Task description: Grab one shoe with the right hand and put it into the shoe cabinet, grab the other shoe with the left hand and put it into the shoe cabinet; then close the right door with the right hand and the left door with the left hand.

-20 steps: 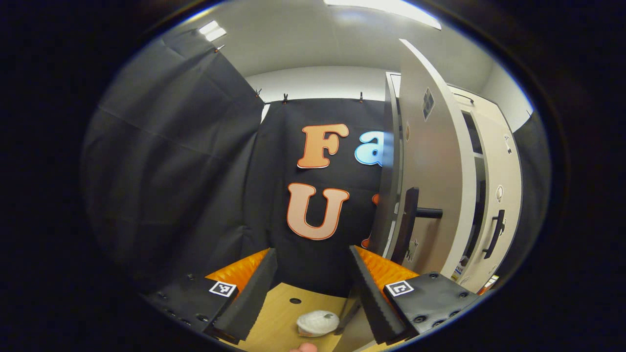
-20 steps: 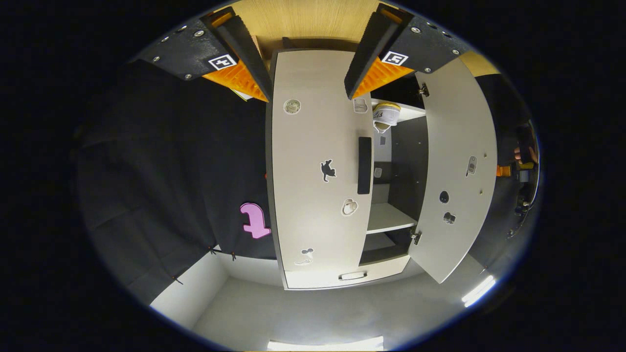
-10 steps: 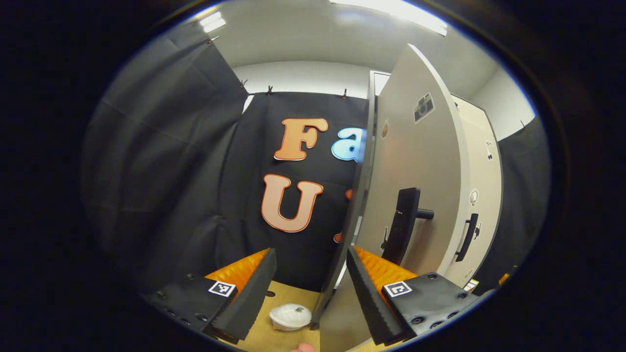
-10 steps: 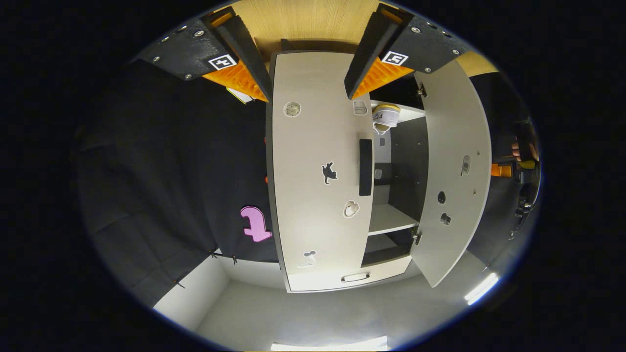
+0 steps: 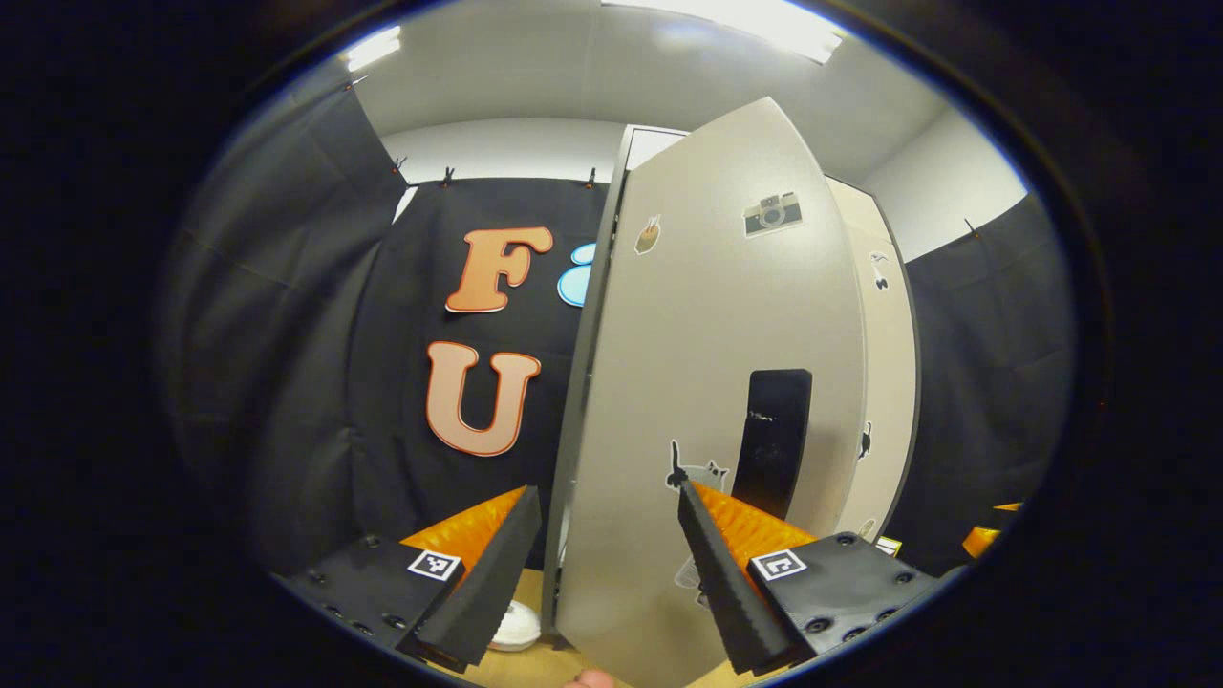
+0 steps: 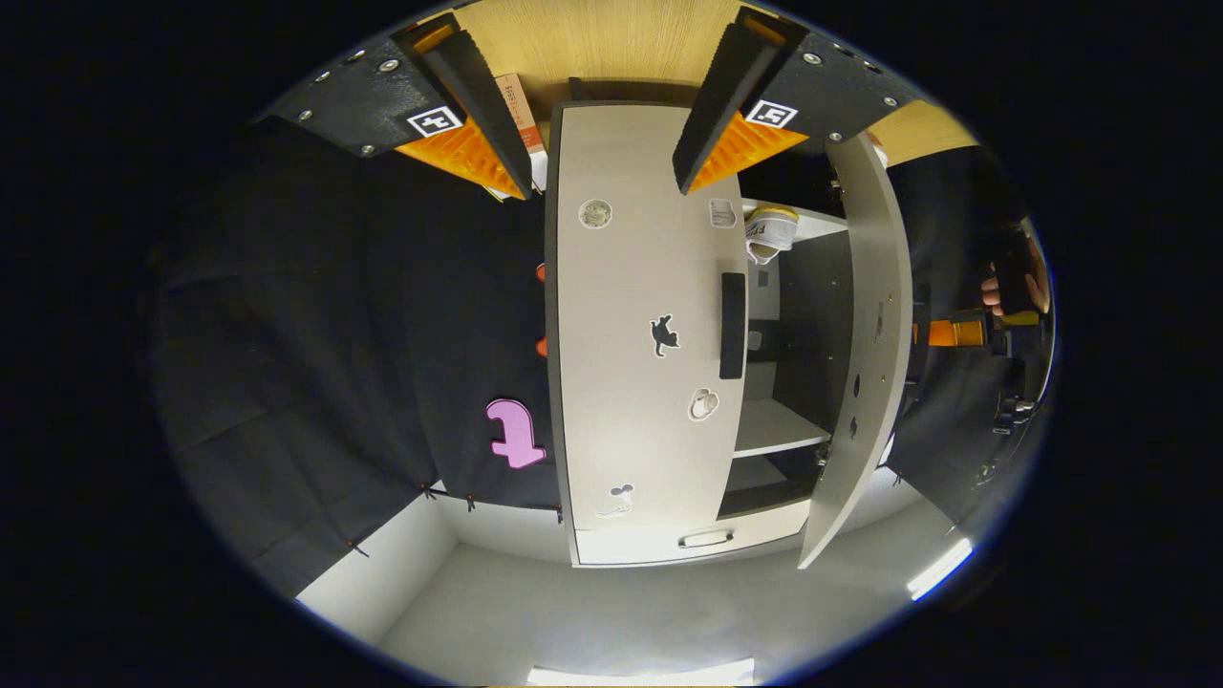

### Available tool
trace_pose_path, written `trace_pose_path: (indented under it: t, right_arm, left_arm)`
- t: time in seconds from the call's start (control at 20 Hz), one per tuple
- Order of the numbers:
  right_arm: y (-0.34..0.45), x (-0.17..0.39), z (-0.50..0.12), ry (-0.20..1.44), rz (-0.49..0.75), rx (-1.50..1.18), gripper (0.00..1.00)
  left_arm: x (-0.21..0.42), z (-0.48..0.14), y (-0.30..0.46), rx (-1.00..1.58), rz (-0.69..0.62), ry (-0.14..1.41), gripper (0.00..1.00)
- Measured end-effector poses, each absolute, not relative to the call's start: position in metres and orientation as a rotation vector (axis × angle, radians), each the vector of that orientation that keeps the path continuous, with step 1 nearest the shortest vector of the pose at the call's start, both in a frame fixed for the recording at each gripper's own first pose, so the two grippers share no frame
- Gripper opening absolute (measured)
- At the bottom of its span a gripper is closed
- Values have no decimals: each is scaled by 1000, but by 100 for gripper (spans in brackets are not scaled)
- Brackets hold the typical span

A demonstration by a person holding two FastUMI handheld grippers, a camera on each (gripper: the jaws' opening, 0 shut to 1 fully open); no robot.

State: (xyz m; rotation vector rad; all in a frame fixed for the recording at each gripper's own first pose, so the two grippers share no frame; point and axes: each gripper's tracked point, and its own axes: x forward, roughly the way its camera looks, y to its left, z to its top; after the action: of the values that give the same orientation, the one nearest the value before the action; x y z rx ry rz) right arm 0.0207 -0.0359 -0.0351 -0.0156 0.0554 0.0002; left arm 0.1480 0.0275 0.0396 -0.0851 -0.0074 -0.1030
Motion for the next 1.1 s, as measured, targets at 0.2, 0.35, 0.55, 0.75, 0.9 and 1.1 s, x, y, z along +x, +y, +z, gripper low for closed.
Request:
trace_pose_path:
  t: [0.2,0.35,0.55,0.75,0.9,1.1]
  right_arm:
    - [-39,18,-26,34,-16,-22,92]
    - [-42,14,-24,28,-26,-22,92]
    - [-44,14,-21,31,-35,-22,92]
    - [-49,9,-18,28,-51,-28,92]
    - [-53,7,-17,29,-63,-29,92]
    - [-61,5,-16,31,-82,-28,92]
  left_arm:
    - [152,38,12,-113,-134,2,99]
    - [152,41,-12,-116,-185,-7,96]
    - [157,35,-43,-113,-238,10,96]
    - [176,27,-63,-111,-264,22,96]
    - [192,22,-73,-123,-266,38,96]
    - [207,17,-81,-112,-259,56,96]
